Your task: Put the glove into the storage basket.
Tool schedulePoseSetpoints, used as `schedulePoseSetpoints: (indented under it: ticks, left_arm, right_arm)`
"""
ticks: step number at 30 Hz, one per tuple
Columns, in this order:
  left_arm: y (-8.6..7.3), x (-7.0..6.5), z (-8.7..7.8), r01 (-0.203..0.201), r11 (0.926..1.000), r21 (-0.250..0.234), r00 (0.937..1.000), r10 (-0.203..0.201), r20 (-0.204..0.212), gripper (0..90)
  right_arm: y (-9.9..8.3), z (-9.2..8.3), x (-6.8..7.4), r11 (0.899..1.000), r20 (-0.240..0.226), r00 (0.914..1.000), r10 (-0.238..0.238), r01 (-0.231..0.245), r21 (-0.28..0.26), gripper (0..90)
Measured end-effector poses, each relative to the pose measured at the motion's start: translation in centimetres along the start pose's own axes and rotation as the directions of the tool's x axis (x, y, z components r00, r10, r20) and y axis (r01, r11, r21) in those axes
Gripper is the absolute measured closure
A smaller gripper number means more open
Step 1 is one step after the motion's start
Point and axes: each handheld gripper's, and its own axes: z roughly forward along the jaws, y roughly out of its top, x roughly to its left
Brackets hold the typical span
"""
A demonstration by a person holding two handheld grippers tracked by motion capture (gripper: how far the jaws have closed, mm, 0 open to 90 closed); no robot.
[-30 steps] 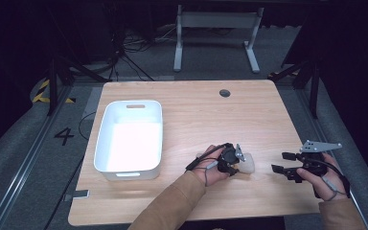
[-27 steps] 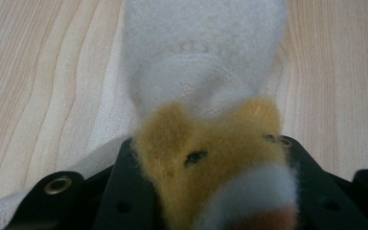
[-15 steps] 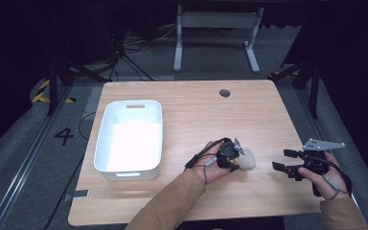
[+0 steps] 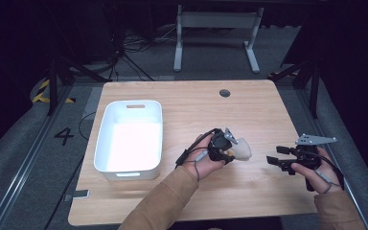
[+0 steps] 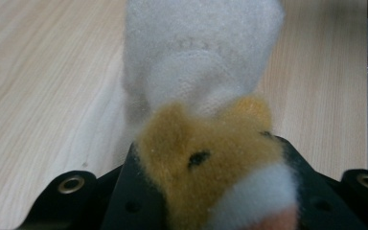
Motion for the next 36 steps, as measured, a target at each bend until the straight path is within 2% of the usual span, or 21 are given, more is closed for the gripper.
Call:
schedulePoseSetpoints:
  ticks: [2, 5, 10, 13, 17, 20, 23, 25, 26, 27, 29, 32, 36]
  left_arm:
    - [-0.1, 0.0, -0.8, 0.016, 0.9999, -0.002, 0.9998, -0.016, -0.011, 74.5]
    - [-0.2, 0.3, -1.9, 0.052, 0.9987, 0.003, 0.9983, -0.052, -0.026, 74.5]
    - [-0.6, 1.0, -3.9, 0.115, 0.9934, 0.001, 0.9896, -0.114, -0.088, 74.5]
    - [-0.8, 1.3, -5.0, 0.145, 0.9894, -0.002, 0.9836, -0.145, -0.108, 74.5]
    - [-0.7, 1.8, -6.0, 0.189, 0.9819, 0.006, 0.9715, -0.186, -0.146, 74.5]
    - [-0.5, 2.1, -7.1, 0.222, 0.9748, -0.017, 0.9607, -0.222, -0.167, 74.5]
    - [-0.4, 2.1, -7.9, 0.253, 0.9673, -0.017, 0.9478, -0.251, -0.196, 74.6]
    - [-0.2, 2.1, -8.5, 0.271, 0.9624, -0.02, 0.9388, -0.269, -0.216, 74.5]
    - [-0.1, 2.2, -9.0, 0.286, 0.9574, -0.036, 0.9319, -0.287, -0.222, 74.5]
    - [-0.1, 2.2, -9.0, 0.286, 0.9574, -0.036, 0.9319, -0.287, -0.222, 74.5]
    - [-0.2, 2.2, -9.3, 0.298, 0.9534, -0.044, 0.9269, -0.3, -0.225, 74.5]
    - [-0.2, 2.2, -9.5, 0.3, 0.9534, -0.033, 0.9228, -0.299, -0.243, 74.5]
    - [0.0, 2.2, -10.2, 0.308, 0.9503, -0.049, 0.9206, -0.31, -0.237, 74.5]
  right_arm:
    - [0.2, 0.3, 0.0, 1.0, 0.01, 0.9998, -0.018, 0.018, -0.001, 36.5]
    - [0.5, 1.1, 0.0, 0.999, 0.009, 0.9989, -0.046, 0.046, -0.019, 36.3]
    - [1.1, 2.5, -0.4, 0.998, 0.015, 0.9988, -0.047, 0.048, -0.03, 38.4]
    - [1.2, 3.2, -0.6, 0.999, 0.013, 0.9986, -0.052, 0.052, -0.007, 42.2]
    - [1.0, 4.2, -0.8, 0.999, -0.023, 0.9983, -0.053, 0.053, 0.009, 46.1]
    - [0.6, 4.9, -0.8, 1.0, -0.039, 0.9988, -0.031, 0.031, 0.006, 50.0]
    - [0.0, 5.6, -0.2, 1.0, -0.043, 0.9988, -0.024, 0.025, 0.019, 52.8]
    - [-0.2, 6.1, 0.1, 0.998, -0.051, 0.9976, -0.046, 0.048, 0.04, 53.1]
    - [-0.2, 6.2, 0.2, 0.998, -0.055, 0.9976, -0.041, 0.044, 0.047, 53.4]
    - [-0.2, 6.2, 0.2, 0.998, -0.055, 0.9976, -0.041, 0.044, 0.047, 53.4]
    - [-0.1, 6.5, 0.1, 0.996, -0.046, 0.997, -0.062, 0.065, 0.062, 53.7]
    - [-0.3, 6.7, 0.3, 0.995, -0.054, 0.9962, -0.068, 0.072, 0.073, 53.8]
    - [-0.7, 6.9, 0.5, 0.993, -0.051, 0.9968, -0.062, 0.066, 0.1, 54.2]
